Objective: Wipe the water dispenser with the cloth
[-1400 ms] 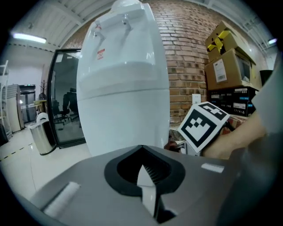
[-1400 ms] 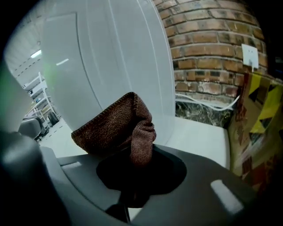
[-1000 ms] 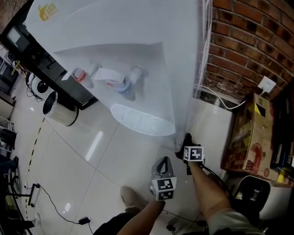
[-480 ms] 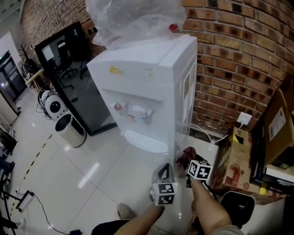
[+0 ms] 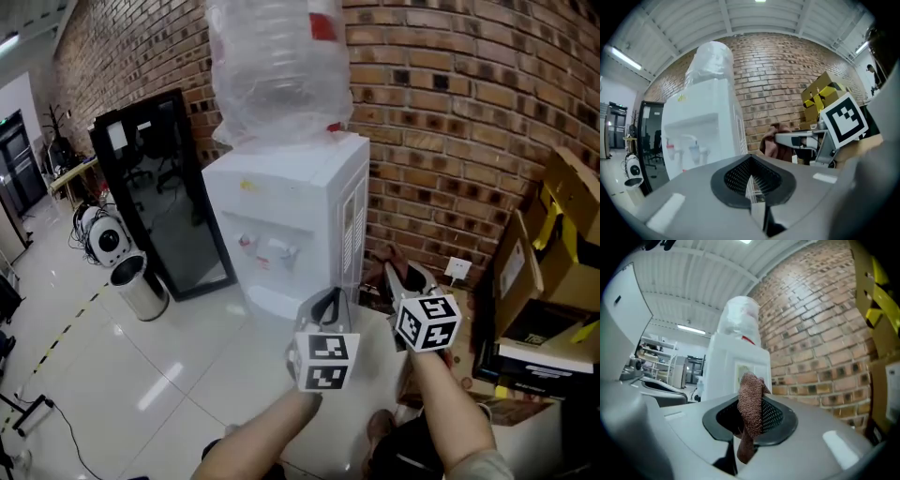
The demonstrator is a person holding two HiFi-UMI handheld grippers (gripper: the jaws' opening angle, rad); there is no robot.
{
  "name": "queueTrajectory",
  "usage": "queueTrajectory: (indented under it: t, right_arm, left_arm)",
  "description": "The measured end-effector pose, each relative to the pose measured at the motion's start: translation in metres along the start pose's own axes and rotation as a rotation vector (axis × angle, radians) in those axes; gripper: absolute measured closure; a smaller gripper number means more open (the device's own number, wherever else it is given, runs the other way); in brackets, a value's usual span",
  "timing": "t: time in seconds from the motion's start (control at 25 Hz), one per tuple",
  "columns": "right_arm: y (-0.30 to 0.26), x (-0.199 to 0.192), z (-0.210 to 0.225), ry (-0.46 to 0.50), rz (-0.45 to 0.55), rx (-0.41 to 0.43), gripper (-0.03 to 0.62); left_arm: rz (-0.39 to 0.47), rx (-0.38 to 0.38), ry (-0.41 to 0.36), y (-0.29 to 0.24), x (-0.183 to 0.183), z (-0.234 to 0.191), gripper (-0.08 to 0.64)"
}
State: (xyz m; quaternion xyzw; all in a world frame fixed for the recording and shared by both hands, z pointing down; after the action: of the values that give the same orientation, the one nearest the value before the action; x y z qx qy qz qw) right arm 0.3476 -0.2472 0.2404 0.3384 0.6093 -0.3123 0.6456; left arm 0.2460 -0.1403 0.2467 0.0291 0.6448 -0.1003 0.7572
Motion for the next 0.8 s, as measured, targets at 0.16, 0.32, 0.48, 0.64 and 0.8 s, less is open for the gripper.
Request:
queueTrajectory:
  t: [0.16,0.32,0.48,0.64,0.8]
  right_arm:
    - [-0.007,0.091,-0.008,0.086,0.114,0.069,0.513]
    - [-0.029,0.16,-0.014,0.134,0.209,0.099,0.514]
    - [-0.064,0.206,-0.019,0.202,0.208,0.113,0.514]
    - [-0.097,0.236,-0.03,0.239,0.202,0.124,0.514]
    - [-0.124,0.24,-0.043,0.304,0.13,0.134,0.514]
  left_arm:
    - [0.08,0.028,-0.021,0.002,0.064,-0.012,0.56]
    - [0.132,0.081,-0.04,0.005,0.11,-0.03,0.56]
    - [0.16,0.131,-0.069,0.004,0.141,-0.047,0.56]
    - [0.16,0.15,-0.065,0.005,0.155,-0.061,0.56]
    - [0.16,0.159,-0.093,0.004,0.16,-0.065,0.56]
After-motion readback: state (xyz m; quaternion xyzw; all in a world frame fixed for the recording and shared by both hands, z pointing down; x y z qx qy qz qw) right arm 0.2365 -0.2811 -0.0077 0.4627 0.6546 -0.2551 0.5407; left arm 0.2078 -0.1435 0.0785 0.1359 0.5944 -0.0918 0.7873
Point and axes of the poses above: the fingertips, and each gripper's own axes: y backward along the fingers, z to its right, x out of its top, the point moved 3 cm from there along y, backward along the fingers, and after that the axes turned 6 degrees about x, right-handed, at the moved point
